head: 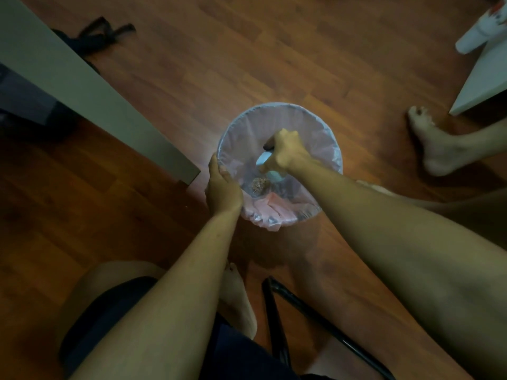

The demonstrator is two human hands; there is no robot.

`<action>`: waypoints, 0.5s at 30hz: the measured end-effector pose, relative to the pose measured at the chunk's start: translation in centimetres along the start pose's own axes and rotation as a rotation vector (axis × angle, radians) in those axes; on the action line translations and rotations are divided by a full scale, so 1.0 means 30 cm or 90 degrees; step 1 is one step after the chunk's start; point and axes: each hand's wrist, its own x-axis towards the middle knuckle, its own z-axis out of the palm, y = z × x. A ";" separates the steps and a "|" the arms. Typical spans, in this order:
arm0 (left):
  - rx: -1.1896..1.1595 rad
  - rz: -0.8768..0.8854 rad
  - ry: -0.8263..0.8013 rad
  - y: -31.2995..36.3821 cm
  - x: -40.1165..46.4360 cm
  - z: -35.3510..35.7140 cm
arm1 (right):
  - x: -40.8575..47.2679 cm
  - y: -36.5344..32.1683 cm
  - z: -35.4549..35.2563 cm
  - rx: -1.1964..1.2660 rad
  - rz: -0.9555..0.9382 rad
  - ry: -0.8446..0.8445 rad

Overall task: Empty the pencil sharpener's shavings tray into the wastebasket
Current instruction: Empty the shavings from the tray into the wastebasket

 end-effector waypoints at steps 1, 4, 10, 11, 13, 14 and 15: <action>0.004 0.001 0.001 -0.001 0.003 0.001 | -0.002 0.001 0.002 0.006 0.005 0.001; 0.005 -0.003 -0.001 -0.007 0.006 0.001 | -0.014 0.009 0.009 0.031 0.011 -0.005; 0.027 -0.043 -0.025 0.014 0.009 -0.020 | -0.041 0.038 0.006 0.107 0.053 0.004; 0.032 -0.059 -0.030 0.025 0.010 -0.029 | -0.052 0.042 0.003 0.124 0.066 0.004; 0.042 -0.064 -0.047 0.048 0.010 -0.048 | -0.080 0.044 -0.016 0.156 0.086 0.002; 0.055 -0.056 -0.060 0.061 0.006 -0.057 | -0.093 0.046 -0.028 0.174 0.094 0.003; 0.073 -0.044 -0.069 0.075 -0.003 -0.071 | -0.108 0.045 -0.046 0.189 0.097 0.004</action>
